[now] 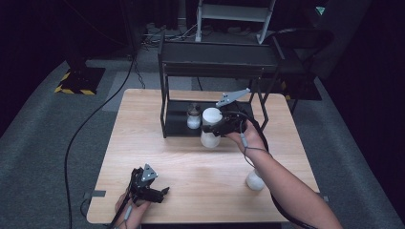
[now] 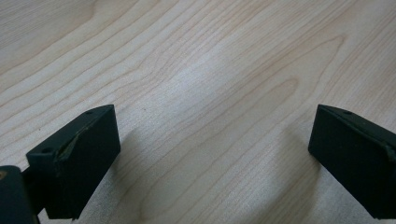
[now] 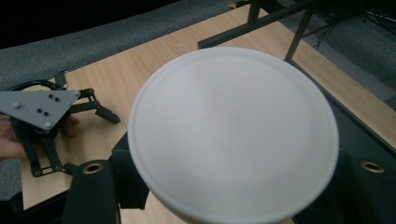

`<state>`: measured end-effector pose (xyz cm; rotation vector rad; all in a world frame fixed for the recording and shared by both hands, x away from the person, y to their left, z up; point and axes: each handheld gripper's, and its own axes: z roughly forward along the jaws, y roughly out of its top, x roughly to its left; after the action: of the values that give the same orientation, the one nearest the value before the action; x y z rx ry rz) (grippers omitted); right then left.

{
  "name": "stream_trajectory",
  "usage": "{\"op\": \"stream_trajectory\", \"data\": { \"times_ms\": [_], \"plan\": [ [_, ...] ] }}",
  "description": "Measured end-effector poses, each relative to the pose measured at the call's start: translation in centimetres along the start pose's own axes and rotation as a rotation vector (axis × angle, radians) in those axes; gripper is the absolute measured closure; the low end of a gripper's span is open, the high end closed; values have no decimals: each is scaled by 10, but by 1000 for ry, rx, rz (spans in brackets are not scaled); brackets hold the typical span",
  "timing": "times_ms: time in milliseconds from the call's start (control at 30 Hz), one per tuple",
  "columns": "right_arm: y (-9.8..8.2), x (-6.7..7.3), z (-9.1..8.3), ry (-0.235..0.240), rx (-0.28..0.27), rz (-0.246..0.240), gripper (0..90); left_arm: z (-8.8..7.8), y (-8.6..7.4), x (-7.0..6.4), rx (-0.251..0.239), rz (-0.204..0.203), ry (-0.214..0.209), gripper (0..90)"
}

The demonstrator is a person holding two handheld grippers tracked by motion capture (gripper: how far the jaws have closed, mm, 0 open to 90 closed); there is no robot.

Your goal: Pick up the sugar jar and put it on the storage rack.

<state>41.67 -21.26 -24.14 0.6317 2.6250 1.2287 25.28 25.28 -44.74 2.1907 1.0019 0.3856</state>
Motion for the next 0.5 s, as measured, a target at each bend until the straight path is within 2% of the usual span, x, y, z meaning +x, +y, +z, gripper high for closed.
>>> {"op": "stream_trajectory", "data": {
  "times_ms": [167,333,500],
  "plan": [
    [9,-12,6,-28,7,13,334,0,0,0,-2,1,-3,21],
    [19,-20,13,-82,30,18,334,0,0,0,0,3,-3,21],
    [20,-36,21,-101,29,74,334,0,0,0,1,3,-3,21]
  ]
}}
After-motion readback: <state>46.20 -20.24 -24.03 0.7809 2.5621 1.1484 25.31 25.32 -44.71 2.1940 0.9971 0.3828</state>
